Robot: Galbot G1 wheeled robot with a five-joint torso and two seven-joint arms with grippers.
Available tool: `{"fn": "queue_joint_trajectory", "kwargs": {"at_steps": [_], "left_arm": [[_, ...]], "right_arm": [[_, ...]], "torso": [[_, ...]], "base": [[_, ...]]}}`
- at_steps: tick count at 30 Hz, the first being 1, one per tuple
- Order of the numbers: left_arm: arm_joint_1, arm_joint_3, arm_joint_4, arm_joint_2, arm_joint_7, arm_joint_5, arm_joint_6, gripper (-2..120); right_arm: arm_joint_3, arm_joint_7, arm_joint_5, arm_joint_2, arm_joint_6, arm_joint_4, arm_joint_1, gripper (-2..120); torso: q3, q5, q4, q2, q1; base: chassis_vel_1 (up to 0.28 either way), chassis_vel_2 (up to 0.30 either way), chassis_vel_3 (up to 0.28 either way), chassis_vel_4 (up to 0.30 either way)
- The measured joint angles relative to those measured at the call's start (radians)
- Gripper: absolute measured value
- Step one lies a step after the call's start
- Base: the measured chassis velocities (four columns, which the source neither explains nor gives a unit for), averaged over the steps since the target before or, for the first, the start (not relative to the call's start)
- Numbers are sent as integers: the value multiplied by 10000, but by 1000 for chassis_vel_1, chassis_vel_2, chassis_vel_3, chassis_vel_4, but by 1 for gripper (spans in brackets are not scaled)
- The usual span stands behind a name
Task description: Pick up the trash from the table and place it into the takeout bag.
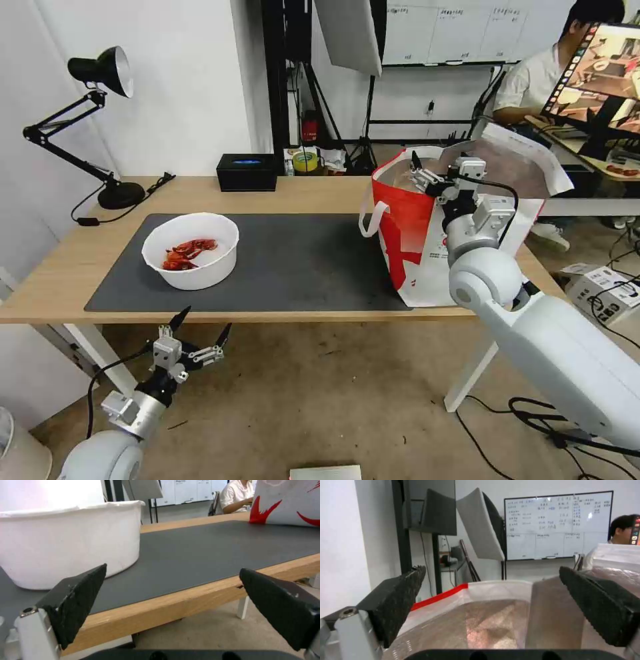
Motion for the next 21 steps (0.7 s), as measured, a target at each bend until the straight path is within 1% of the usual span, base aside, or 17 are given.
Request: {"fn": "queue_joint_trajectory", "kwargs": {"at_steps": [14,18,21], "left_arm": [[61,-17,-60,-35,-3,-20,4,100],[67,-17,-67,-40,-4,-16,4,100],[68,-17,-72,-55,-9,-12,4,100]], "right_arm": [[-12,-289,130,-129,209,343,94,100],[-54,-540,231,-183,402,514,104,100],[-76,-917,397,-295,554,783,-89,100]], "torso": [[0,0,0,0,0],[0,0,0,0,0],[0,0,0,0,0]], "base": [[0,0,0,0],[0,0,0,0],[0,0,0,0]]}}
